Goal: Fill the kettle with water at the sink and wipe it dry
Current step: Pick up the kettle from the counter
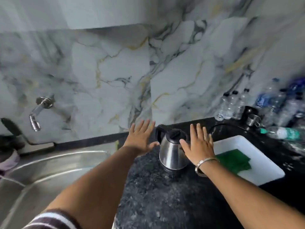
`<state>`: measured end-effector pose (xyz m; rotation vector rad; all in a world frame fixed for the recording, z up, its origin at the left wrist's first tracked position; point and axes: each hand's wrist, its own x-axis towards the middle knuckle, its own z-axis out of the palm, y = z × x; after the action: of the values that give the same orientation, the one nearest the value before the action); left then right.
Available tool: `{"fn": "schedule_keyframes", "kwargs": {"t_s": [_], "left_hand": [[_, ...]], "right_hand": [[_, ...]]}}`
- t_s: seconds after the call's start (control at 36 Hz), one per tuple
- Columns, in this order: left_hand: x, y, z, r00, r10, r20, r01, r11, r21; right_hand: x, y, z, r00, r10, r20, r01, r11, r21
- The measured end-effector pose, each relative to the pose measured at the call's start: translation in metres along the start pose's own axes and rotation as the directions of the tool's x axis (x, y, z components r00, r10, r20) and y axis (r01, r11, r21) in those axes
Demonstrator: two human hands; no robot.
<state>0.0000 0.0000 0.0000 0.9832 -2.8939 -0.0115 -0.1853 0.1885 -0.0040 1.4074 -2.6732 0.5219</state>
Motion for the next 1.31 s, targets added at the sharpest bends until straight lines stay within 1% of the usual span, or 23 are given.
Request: {"fn": "schedule_keyframes", "kwargs": {"t_s": [0.03,0.08,0.19,0.25,0.31,0.39,0.5,0.56,0.61,0.69,0.72,0.78,0.83,0.86,0.89,0.92,0.97,1.03,1.08,1.11,1.22,1.25,1.31], "left_hand": [[0.009,0.009,0.002,0.997,0.078,0.024,-0.077,0.997,-0.015],[0.026,0.024,0.004,0.982,0.177,0.067,-0.174,0.984,-0.049],[0.061,0.041,0.012,0.953,0.269,0.138,-0.258,0.961,-0.094],[0.076,0.039,0.017,0.94,0.297,0.167,-0.286,0.954,-0.088],[0.088,0.034,0.024,0.929,0.321,0.182,-0.31,0.947,-0.089],[0.093,0.023,0.036,0.93,0.349,0.117,-0.338,0.935,-0.108],[0.087,0.026,0.042,0.942,0.336,-0.016,-0.336,0.935,-0.113],[0.081,0.031,0.038,0.967,0.255,-0.005,-0.254,0.961,-0.107],[0.072,0.034,0.028,0.986,0.158,0.045,-0.155,0.986,-0.062],[0.055,0.036,0.012,0.996,0.06,0.065,-0.06,0.998,0.013],[0.049,0.036,0.008,0.997,0.04,0.064,-0.037,0.999,-0.037],[0.035,0.037,0.001,0.994,0.033,0.103,-0.008,0.972,-0.234],[0.022,0.037,-0.004,0.984,0.078,0.162,0.01,0.877,-0.481],[0.015,0.037,-0.006,0.974,0.116,0.197,0.019,0.819,-0.574],[0.01,0.037,-0.008,0.963,0.154,0.222,0.014,0.791,-0.611],[0.007,0.036,-0.009,0.958,0.187,0.216,-0.027,0.813,-0.581],[0.01,0.034,-0.013,0.965,0.206,0.161,-0.138,0.924,-0.357],[0.023,0.033,-0.019,0.977,0.196,0.088,-0.175,0.964,-0.199],[0.042,0.034,-0.025,0.977,0.214,0.001,-0.21,0.962,-0.175],[0.053,0.034,-0.027,0.974,0.226,0.0,-0.223,0.958,-0.179],[0.089,0.038,-0.027,0.954,0.24,0.177,-0.203,0.957,-0.206],[0.094,0.039,-0.024,0.954,0.225,0.2,-0.181,0.96,-0.216],[0.096,0.04,-0.014,0.964,0.192,0.182,-0.137,0.951,-0.275]], "right_hand": [[0.0,0.009,0.004,0.997,0.07,0.043,-0.073,0.994,0.082],[0.002,0.025,0.018,0.988,0.121,0.093,-0.139,0.965,0.222],[0.006,0.032,0.05,0.97,0.198,0.139,-0.242,0.82,0.519],[0.009,0.03,0.064,0.963,0.224,0.15,-0.268,0.731,0.628],[0.01,0.026,0.078,0.96,0.233,0.155,-0.275,0.678,0.682],[0.008,0.02,0.095,0.971,0.202,0.13,-0.227,0.594,0.772],[0.013,0.017,0.111,0.971,0.215,0.106,-0.208,0.539,0.816],[0.023,0.018,0.111,0.965,0.226,0.13,-0.234,0.526,0.818],[0.036,0.022,0.111,0.963,0.224,0.149,-0.251,0.547,0.798],[0.057,0.028,0.111,0.942,0.294,0.16,-0.306,0.561,0.77],[0.062,0.028,0.11,0.929,0.324,0.18,-0.34,0.554,0.76],[0.065,0.028,0.105,0.914,0.351,0.202,-0.377,0.556,0.74],[0.056,0.026,0.098,0.918,0.347,0.19,-0.368,0.574,0.731],[0.047,0.025,0.095,0.921,0.345,0.178,-0.359,0.583,0.729],[0.037,0.024,0.094,0.924,0.349,0.158,-0.348,0.592,0.727],[0.026,0.023,0.093,0.923,0.365,0.126,-0.338,0.605,0.721],[0.005,0.022,0.093,0.912,0.408,0.038,-0.312,0.633,0.709],[-0.011,0.019,0.092,0.908,0.418,0.012,-0.294,0.619,0.728],[-0.021,0.016,0.09,0.922,0.386,0.032,-0.273,0.587,0.762],[-0.023,0.014,0.089,0.93,0.365,0.04,-0.258,0.573,0.778],[-0.017,0.004,0.085,0.958,0.286,0.026,-0.183,0.538,0.823],[-0.014,0.002,0.085,0.963,0.269,0.029,-0.175,0.536,0.826],[-0.008,0.0,0.089,0.96,0.273,0.067,-0.201,0.5,0.842]]}}
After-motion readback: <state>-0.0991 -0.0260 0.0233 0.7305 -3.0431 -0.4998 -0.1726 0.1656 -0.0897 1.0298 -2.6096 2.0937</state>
